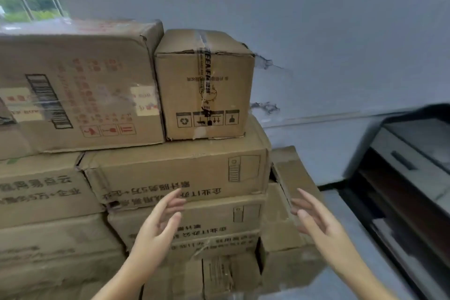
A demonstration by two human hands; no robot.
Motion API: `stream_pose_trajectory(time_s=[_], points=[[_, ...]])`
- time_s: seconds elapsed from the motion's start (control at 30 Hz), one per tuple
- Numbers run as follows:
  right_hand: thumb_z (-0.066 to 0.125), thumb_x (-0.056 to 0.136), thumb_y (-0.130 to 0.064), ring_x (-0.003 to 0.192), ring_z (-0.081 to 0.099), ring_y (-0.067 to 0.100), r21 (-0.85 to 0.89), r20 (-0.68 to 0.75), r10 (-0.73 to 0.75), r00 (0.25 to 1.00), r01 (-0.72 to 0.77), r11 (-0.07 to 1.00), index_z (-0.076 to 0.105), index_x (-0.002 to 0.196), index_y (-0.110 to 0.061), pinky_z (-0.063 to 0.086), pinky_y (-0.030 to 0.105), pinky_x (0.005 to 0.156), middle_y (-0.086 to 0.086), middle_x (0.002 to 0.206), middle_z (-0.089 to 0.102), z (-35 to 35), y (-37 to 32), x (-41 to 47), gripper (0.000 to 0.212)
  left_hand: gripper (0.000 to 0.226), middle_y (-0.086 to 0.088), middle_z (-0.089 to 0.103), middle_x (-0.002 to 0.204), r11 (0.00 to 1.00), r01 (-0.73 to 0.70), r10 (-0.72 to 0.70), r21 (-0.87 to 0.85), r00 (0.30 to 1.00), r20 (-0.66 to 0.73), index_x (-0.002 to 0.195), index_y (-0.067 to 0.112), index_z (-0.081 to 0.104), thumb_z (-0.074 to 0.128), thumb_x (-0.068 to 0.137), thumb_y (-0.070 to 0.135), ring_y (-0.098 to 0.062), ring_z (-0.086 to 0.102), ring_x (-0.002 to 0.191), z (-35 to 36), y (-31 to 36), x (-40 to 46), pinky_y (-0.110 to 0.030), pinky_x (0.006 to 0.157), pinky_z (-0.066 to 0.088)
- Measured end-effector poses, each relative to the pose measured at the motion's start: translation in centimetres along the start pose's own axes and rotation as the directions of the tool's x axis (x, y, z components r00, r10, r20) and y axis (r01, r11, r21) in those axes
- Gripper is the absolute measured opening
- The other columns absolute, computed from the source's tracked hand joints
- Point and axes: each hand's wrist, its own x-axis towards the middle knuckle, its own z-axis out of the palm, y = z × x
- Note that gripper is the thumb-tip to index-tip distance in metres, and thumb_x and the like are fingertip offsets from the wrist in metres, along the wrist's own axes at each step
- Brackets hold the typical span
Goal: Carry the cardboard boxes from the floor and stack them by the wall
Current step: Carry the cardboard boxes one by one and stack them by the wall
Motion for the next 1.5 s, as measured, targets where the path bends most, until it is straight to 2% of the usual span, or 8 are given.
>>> stream_pose_trajectory(time_s=[0.23,0.37,0.5,0.77,0.93,1.13,1.27,1.5], points=[[0.052,0.078,-0.043,0.109,0.061,0.006,0.15,-0.298,0.291,0.909,-0.257,0.955,0.048,0.124,-0.041,0.053,0.032,0.088,-0.011,0.121,0.062,5.2,4.8,-13.5,0.046,0.034,0.014,0.069,0.108,0.986,0.169,-0.164,-0.014,0.972,0.171,0.12,0.041,0.052,0.046,0.096,0.018,-0.004,0.064,0.102,-3.3,-6.8,-5.0,-0.037,0.094,0.046],[0.046,0.095,-0.017,0.104,0.063,0.01,0.27,-0.523,0.393,0.756,-0.291,0.918,0.05,0.127,-0.025,0.057,0.026,0.078,0.001,0.119,0.063,9.2,6.2,-21.8,0.033,0.029,0.012,0.069,0.106,0.974,0.222,-0.222,0.038,0.919,0.325,0.117,0.04,0.056,0.044,0.096,0.025,-0.009,0.064,0.105,-5.3,-9.6,-6.1,-0.046,0.1,0.044],[0.043,0.097,-0.012,0.104,0.062,0.019,0.403,-0.66,0.505,0.556,-0.306,0.863,0.05,0.125,-0.021,0.057,0.021,0.071,0.005,0.115,0.063,12.9,6.2,-29.4,0.031,0.036,0.017,0.068,0.105,0.971,0.212,-0.237,0.109,0.814,0.531,0.118,0.041,0.055,0.044,0.084,0.049,-0.005,0.063,0.104,-4.9,-10.2,-8.1,-0.038,0.094,0.046],[0.046,0.095,-0.024,0.108,0.062,0.011,0.422,-0.815,0.526,0.241,-0.376,0.825,0.048,0.124,-0.039,0.055,0.032,0.088,-0.008,0.119,0.063,19.2,4.9,-41.0,0.033,0.048,0.01,0.068,0.108,0.973,0.138,-0.229,0.184,0.532,0.815,0.127,0.037,0.05,0.045,0.081,0.05,0.0,0.063,0.1,-1.1,-8.3,-12.8,-0.031,0.092,0.046],[0.045,0.078,-0.053,0.108,0.06,0.003,0.478,-0.849,0.528,0.025,-0.39,0.787,0.044,0.124,-0.051,0.048,0.046,0.097,-0.021,0.118,0.061,22.3,3.1,-49.0,0.046,0.036,0.006,0.064,0.113,0.975,-0.112,-0.158,0.191,0.253,0.955,0.128,0.034,0.049,0.048,0.092,0.031,0.009,0.056,0.103,1.9,-6.7,-17.9,-0.004,0.077,0.039],[0.047,0.077,-0.056,0.105,0.062,0.004,0.558,-0.829,0.499,-0.251,-0.335,0.759,0.044,0.121,-0.056,0.051,0.046,0.092,-0.024,0.113,0.063,27.8,1.3,-62.3,0.045,0.03,0.004,0.065,0.108,0.974,-0.219,-0.053,0.057,0.025,0.998,0.116,0.039,0.052,0.049,0.096,0.018,-0.008,0.06,0.106,5.7,-4.1,-29.9,-0.018,0.085,0.041],[0.046,0.076,-0.054,0.105,0.062,0.006,0.613,-0.768,0.474,-0.43,-0.28,0.739,0.045,0.124,-0.051,0.049,0.046,0.095,-0.018,0.117,0.063,31.9,-0.8,-72.2,0.047,0.033,0.001,0.068,0.103,0.982,-0.191,-0.016,-0.003,-0.096,0.995,0.114,0.035,0.056,0.047,0.096,0.008,-0.008,0.065,0.095,6.2,-2.8,-41.3,-0.04,0.096,0.046],[0.046,0.087,-0.038,0.098,0.064,0.0,0.634,-0.512,0.375,-0.773,-0.046,0.772,0.048,0.122,-0.045,0.05,0.043,0.092,-0.017,0.113,0.064,40.7,-3.4,-84.6,0.036,0.037,-0.002,0.07,0.097,0.945,-0.285,0.006,-0.159,-0.471,0.882,0.111,0.033,0.058,0.048,0.095,0.001,-0.006,0.067,0.087,6.9,0.1,-58.6,-0.05,0.098,0.045]])
